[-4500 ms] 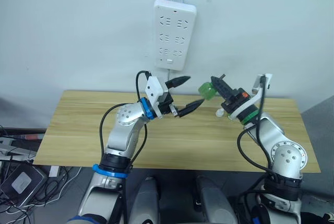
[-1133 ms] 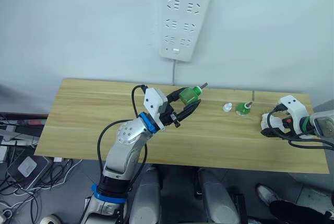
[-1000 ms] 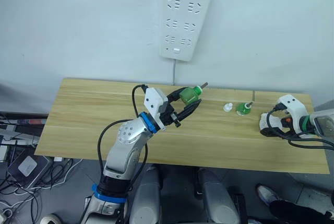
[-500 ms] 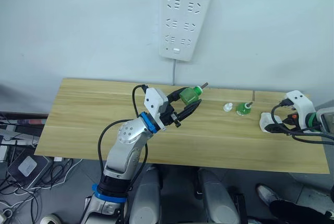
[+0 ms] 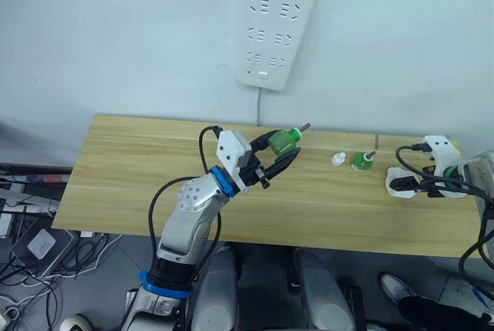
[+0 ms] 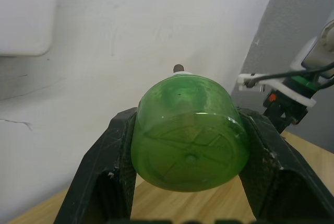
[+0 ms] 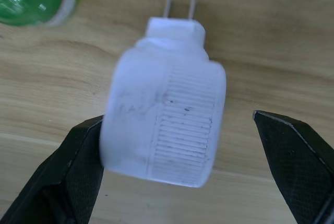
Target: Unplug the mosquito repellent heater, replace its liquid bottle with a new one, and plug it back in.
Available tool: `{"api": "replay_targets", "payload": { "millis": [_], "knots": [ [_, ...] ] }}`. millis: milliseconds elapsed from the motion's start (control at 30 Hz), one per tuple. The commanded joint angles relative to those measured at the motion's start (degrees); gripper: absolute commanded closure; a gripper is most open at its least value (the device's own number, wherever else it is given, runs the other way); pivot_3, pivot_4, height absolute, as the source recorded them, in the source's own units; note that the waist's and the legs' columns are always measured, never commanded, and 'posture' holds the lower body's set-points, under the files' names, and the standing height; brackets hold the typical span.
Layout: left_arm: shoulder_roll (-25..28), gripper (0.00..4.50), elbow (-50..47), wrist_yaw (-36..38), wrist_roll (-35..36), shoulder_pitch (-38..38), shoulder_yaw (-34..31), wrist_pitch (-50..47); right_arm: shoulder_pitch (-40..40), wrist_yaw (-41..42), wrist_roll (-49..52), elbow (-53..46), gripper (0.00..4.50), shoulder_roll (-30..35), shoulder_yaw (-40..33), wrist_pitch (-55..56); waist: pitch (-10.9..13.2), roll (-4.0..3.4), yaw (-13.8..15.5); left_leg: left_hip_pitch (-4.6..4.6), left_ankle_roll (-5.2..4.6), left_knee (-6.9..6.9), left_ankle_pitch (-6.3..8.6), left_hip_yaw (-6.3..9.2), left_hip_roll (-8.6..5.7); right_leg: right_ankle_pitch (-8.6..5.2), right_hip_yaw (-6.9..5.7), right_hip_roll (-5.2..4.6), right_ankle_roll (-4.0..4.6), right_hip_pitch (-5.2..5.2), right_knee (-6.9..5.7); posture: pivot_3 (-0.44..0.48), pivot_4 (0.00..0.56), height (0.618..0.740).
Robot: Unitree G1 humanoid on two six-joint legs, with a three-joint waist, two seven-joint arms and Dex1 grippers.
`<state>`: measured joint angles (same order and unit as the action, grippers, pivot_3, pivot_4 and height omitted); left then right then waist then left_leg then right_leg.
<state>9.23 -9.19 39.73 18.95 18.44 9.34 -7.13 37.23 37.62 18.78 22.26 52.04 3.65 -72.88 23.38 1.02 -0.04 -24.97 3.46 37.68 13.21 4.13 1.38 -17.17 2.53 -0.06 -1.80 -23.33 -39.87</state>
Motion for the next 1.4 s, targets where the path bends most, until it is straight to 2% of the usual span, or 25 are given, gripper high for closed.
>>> {"api": "replay_targets", "payload": {
  "millis": [33, 333, 433, 600, 800, 933, 1000, 1100, 1267, 1400],
  "knots": [
    [-0.05, 2.24, -2.55, 0.31, 0.55, -0.54, 0.49, 0.84, 1.07, 0.85, -1.57, 1.59, 0.02, 0.36, 0.20, 2.11, 0.00, 0.00, 0.00, 0.00, 0.00, 0.00, 0.00, 0.00, 0.00, 0.00, 0.00, 0.00, 0.00, 0.00, 0.00, 0.075, 0.423, 0.740],
    [0.25, 2.24, -3.14, 0.13, 0.64, -1.06, 0.76, 0.62, -0.27, 5.05, -3.62, 0.80, 0.02, 1.49, 2.21, 7.17, 0.00, 0.00, 0.02, 0.00, 0.00, -0.03, 0.00, 0.00, 0.00, 0.00, 0.00, 0.00, -0.01, -0.01, 0.01, 0.078, 0.422, 0.740],
    [0.04, 2.24, -2.83, 0.16, 0.66, -0.74, 0.96, 0.66, -0.61, 6.02, -3.82, 0.23, 0.54, 1.91, 1.94, 7.54, 0.00, 0.00, 0.03, 0.00, 0.01, -0.03, 0.00, 0.00, 0.00, 0.00, 0.00, 0.00, -0.01, -0.01, 0.01, 0.070, 0.417, 0.740],
    [0.02, 2.24, -2.36, 0.34, 0.71, -0.45, 0.95, 0.85, -3.43, 7.20, -3.56, -4.10, 2.30, 4.14, 0.77, 8.34, 0.00, 0.00, 0.03, 0.00, 0.01, -0.04, 0.00, 0.00, 0.00, 0.00, -0.01, 0.00, -0.01, -0.01, 0.02, 0.068, 0.411, 0.740],
    [0.25, 2.24, -2.50, 0.41, 0.64, -1.12, 0.87, 1.13, -15.41, 8.32, -4.91, -17.11, 2.26, 10.39, -2.03, 17.76, 0.00, -0.01, 0.14, 0.00, 0.13, -0.26, -0.08, -0.01, -0.01, -0.01, -0.02, -0.03, -0.02, -0.01, 0.20, 0.068, 0.412, 0.740],
    [0.05, 2.24, -2.44, 0.13, 0.56, -1.16, 0.98, 1.20, -28.97, 4.24, -12.15, -21.96, 2.26, 13.70, -3.83, 35.45, -0.01, -0.03, 0.30, 0.03, 0.23, -0.56, -0.14, -0.07, -0.02, 0.02, -0.02, -0.08, -0.09, -0.01, 0.49, 0.060, 0.413, 0.740],
    [-0.14, 2.24, -2.20, -0.01, 0.47, -0.98, 1.04, 1.30, -34.99, -0.96, -15.91, -22.71, 2.26, 12.53, -5.98, 41.56, -0.01, -0.02, 0.42, 0.04, 0.26, -0.67, -0.15, -0.07, -0.01, 0.02, -0.04, -0.12, -0.10, 0.00, 0.60, 0.058, 0.414, 0.740],
    [-0.25, 2.24, -1.65, -0.02, 0.37, -0.52, 0.87, 1.48, -39.57, -8.11, -20.11, -23.27, 2.26, 9.39, -8.41, 48.99, -0.01, -0.02, 0.45, 0.04, 0.28, -0.72, -0.16, -0.11, 0.02, 0.02, -0.02, -0.14, -0.10, 0.00, 0.70, 0.054, 0.414, 0.740],
    [-0.32, 2.24, -1.80, 0.51, 0.72, 0.26, 0.55, 1.96, -43.51, -18.46, -26.23, -23.19, 2.26, 3.37, -10.86, 57.11, -0.01, -0.02, 0.01, 0.11, 0.42, -0.72, -0.24, -0.20, 0.08, 0.10, 0.09, -0.14, -0.23, 0.00, 0.71, 0.050, 0.417, 0.740],
    [0.36, 2.24, -2.72, 2.31, 1.25, 1.01, 0.80, 2.24, -45.80, -23.03, -28.92, -25.18, 2.26, -1.06, -12.39, 58.49, -0.01, -0.02, 0.06, 0.11, 0.50, -0.72, -0.29, -0.20, 0.06, -0.02, 0.11, -0.11, -0.49, 0.00, 0.71, 0.039, 0.420, 0.740]
  ]
}}
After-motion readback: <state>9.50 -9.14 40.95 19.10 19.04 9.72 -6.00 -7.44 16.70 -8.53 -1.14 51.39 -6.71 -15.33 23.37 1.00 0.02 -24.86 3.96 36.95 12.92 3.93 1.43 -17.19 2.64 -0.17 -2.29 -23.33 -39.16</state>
